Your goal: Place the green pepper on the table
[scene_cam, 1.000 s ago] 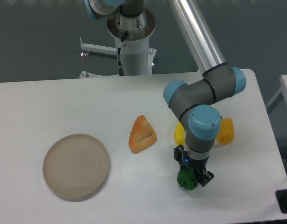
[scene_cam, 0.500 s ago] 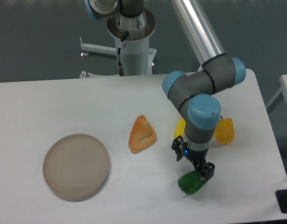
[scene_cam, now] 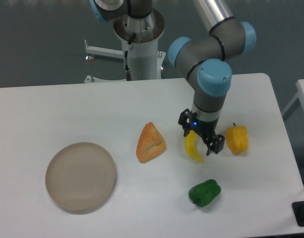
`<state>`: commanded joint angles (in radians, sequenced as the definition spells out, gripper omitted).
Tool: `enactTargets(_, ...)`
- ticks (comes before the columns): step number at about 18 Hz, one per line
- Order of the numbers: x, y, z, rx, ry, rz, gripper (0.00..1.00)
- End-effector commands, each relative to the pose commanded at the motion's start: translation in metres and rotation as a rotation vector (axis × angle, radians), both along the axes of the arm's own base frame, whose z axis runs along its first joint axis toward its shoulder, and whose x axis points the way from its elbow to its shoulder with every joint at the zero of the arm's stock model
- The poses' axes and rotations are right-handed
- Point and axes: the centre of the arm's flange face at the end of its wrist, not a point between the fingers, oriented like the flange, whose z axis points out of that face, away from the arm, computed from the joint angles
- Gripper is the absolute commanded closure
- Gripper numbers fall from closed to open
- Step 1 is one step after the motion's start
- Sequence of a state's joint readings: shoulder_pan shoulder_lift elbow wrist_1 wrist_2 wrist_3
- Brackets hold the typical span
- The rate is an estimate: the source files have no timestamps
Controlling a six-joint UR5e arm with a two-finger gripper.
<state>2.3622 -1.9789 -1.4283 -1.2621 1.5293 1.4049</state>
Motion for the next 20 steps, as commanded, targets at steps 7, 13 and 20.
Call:
enactTargets(7, -0.01, 0.005, 0.018, -0.077, -0.043, -0.014, 0.0)
enactTargets(13, -0.019, 0.016, 0.02, -0.085, 0.001, -0.074, 0.0)
enactTargets(20, -0.02, 0.018, 0.02, -0.087, 0.007, -0.077, 0.0)
